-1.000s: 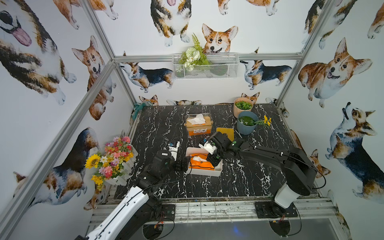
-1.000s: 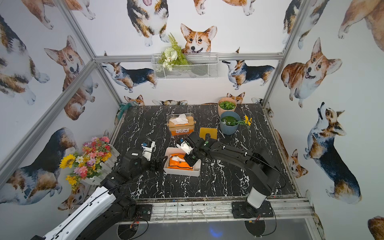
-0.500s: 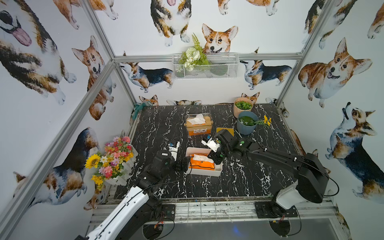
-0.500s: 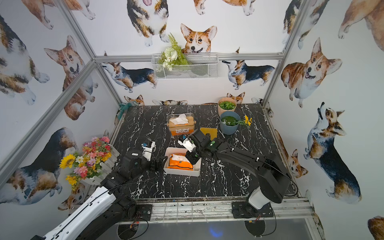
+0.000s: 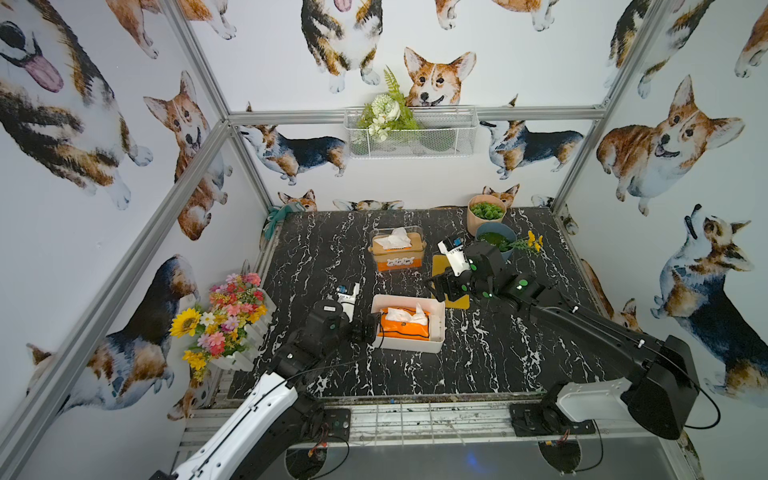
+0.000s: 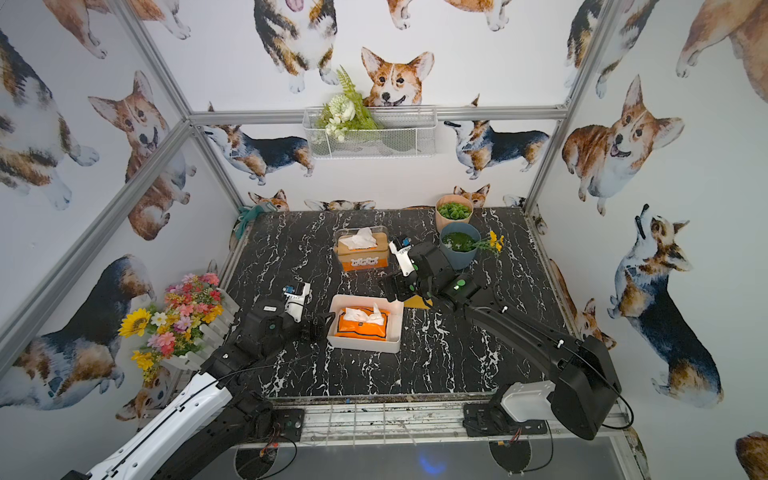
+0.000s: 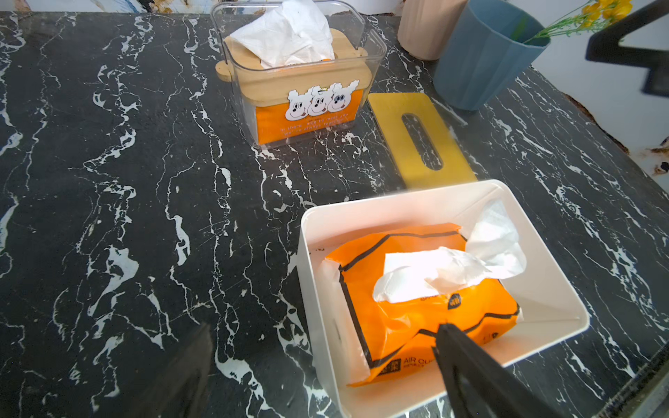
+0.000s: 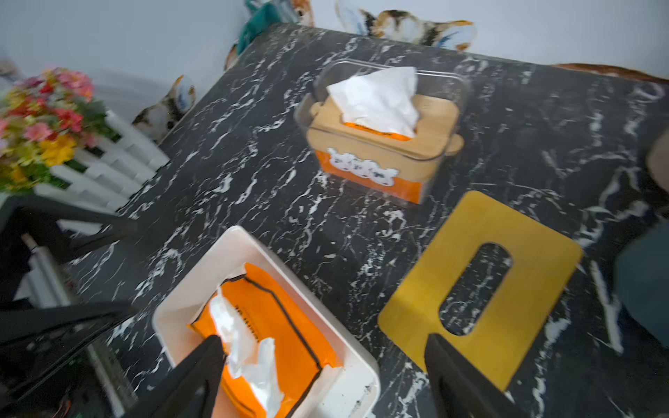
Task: Put the tissue paper into the tissue box
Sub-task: Pick up the box lid from the center of the board.
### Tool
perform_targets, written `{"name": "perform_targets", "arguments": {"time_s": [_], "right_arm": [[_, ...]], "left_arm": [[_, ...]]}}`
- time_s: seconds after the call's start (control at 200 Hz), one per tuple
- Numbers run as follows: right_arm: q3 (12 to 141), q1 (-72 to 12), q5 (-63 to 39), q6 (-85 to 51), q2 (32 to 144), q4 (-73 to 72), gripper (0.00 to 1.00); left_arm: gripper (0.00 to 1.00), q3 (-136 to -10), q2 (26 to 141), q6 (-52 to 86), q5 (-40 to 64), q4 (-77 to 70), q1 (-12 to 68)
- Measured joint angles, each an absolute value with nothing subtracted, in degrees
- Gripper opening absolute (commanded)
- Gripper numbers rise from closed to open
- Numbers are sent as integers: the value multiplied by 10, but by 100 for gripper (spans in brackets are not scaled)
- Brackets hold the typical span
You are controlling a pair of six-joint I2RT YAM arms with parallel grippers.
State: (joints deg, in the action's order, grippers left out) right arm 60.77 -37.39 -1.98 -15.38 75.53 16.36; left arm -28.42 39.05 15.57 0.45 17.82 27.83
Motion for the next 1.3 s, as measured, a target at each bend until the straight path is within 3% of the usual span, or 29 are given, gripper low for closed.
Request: {"name": "perform_targets", "arguments": {"time_s": [0.45, 0.796, 1.301], "right_arm": [[621, -325, 131, -282, 924, 221, 94], [628, -287, 145, -318, 1009, 211, 80], [673, -258, 131, -328, 1085, 188, 68]], "left_arm": [[100, -284, 390, 154, 4, 178, 278], [100, -284, 390, 154, 5, 178, 278], [100, -284, 390, 154, 8, 178, 278]]}}
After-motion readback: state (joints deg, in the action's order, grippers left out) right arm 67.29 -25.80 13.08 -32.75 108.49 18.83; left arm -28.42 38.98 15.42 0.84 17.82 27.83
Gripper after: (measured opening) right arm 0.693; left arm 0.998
